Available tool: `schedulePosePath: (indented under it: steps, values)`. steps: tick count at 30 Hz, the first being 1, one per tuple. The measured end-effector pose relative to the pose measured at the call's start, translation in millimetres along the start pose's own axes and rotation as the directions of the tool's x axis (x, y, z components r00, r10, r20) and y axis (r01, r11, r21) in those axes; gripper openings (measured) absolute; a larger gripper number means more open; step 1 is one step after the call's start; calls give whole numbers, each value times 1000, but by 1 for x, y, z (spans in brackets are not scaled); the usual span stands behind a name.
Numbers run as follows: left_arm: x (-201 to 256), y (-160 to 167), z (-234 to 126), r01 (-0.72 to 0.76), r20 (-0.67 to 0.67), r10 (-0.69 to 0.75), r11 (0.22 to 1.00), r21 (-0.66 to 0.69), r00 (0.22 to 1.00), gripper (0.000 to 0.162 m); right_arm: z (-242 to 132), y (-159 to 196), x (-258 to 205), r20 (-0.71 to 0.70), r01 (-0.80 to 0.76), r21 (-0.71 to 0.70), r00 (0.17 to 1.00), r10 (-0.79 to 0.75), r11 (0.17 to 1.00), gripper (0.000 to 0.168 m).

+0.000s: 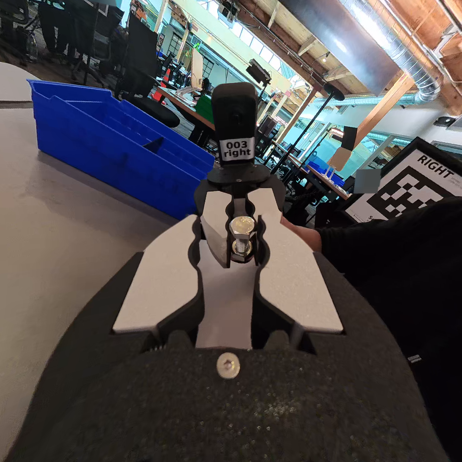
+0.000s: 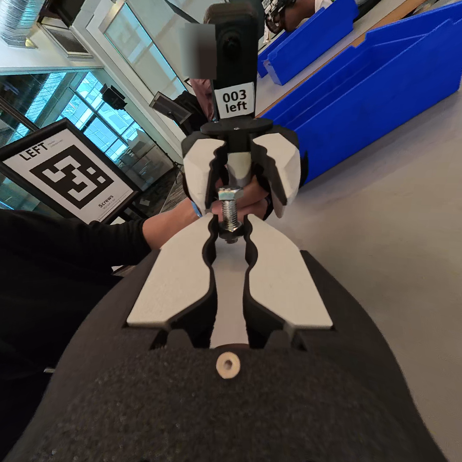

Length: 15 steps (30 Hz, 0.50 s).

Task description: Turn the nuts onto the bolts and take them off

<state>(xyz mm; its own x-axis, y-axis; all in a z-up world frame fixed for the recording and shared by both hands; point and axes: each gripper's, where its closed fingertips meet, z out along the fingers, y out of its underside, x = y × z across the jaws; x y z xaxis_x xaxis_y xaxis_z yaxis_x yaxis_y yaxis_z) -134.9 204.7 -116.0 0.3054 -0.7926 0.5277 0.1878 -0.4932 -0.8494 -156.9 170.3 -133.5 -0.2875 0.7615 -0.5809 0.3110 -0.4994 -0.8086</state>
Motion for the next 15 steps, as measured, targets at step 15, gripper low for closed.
schedulePosePath:
  steps: [15]
  values:
    - [1,10,-4,51,9,-51,998,26,999,17,-15,-3,10,-129,170,-67,976,-178,983,19]
